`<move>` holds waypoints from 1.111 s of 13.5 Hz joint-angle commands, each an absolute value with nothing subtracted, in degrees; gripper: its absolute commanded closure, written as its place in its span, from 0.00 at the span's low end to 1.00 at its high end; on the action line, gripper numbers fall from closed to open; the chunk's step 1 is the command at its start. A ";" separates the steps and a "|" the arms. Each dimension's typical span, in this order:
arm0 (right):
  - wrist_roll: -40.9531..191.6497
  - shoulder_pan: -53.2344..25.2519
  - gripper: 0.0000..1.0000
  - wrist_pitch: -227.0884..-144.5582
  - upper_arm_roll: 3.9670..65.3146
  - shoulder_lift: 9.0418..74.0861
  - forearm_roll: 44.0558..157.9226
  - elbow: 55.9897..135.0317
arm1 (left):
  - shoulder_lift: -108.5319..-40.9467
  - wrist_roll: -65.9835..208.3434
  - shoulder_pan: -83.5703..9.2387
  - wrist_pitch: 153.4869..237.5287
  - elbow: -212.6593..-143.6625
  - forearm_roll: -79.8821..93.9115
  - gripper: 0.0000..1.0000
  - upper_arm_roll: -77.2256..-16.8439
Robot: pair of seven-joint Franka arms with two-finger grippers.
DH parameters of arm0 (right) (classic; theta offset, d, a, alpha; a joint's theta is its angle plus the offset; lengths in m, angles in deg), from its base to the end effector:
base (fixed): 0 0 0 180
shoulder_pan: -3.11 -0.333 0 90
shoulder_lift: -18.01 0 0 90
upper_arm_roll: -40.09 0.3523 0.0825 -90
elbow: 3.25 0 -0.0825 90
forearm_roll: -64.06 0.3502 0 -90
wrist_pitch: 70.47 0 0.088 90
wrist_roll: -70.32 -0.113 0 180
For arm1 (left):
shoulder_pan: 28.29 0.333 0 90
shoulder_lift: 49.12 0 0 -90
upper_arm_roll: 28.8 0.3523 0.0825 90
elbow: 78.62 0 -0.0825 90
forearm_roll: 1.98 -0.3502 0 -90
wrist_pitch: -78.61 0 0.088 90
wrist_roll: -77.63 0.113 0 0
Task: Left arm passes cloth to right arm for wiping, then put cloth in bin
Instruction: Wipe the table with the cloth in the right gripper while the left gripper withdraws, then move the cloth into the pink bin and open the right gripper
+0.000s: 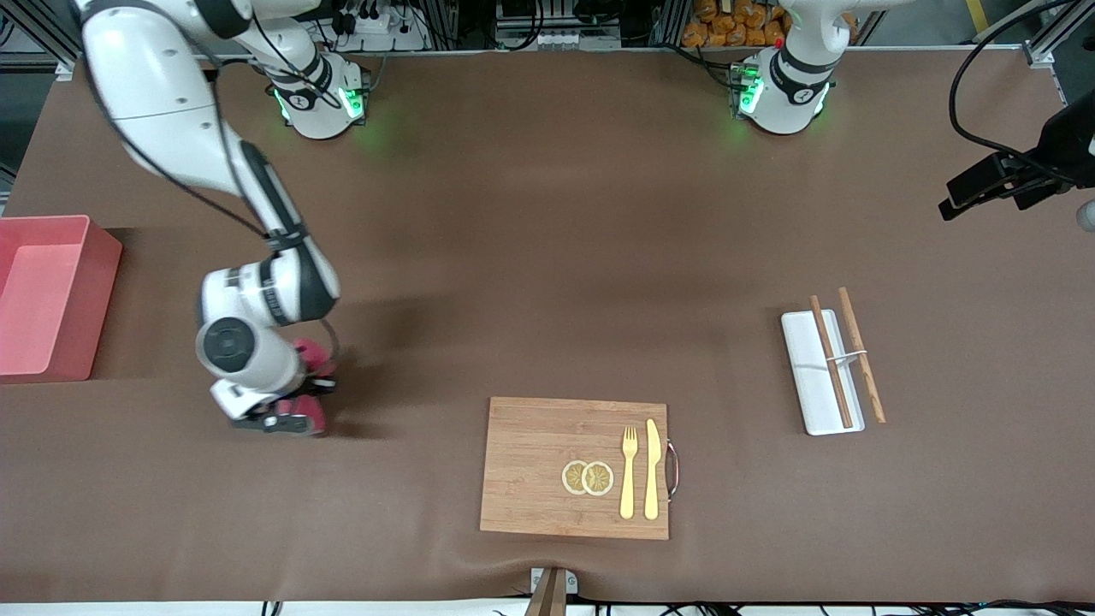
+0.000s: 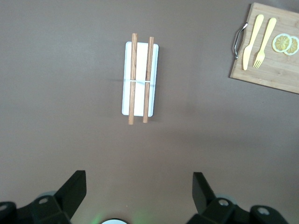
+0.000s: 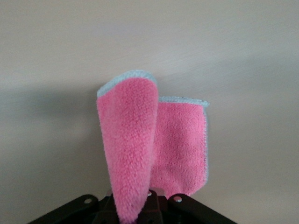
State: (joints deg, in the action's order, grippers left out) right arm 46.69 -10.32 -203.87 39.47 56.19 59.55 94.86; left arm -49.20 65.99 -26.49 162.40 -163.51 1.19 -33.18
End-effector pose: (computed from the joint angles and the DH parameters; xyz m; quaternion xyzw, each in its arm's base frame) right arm 0.6501 0.1470 0.2456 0.9970 -0.0655 -0.0142 0.0376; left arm 0.5094 -0.0297 0.6835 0.9967 0.0762 -0.0136 0.0261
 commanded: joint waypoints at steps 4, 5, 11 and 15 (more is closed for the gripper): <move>36.48 -16.94 1.00 -197.75 39.30 51.69 67.22 91.77 | -46.57 67.35 -27.24 162.98 -165.90 -0.57 0.00 -32.66; 37.52 -16.24 1.00 -196.86 39.04 49.41 67.05 92.02 | -46.74 67.35 -27.15 163.07 -165.90 -0.57 0.00 -32.75; 71.83 2.80 1.00 -190.09 38.86 45.00 66.34 91.76 | -47.19 67.35 -27.15 163.95 -166.08 -0.57 0.00 -32.93; 98.91 18.27 1.00 -186.59 38.86 43.59 66.08 88.87 | -46.83 67.35 -27.24 163.86 -166.08 -0.57 0.00 -33.10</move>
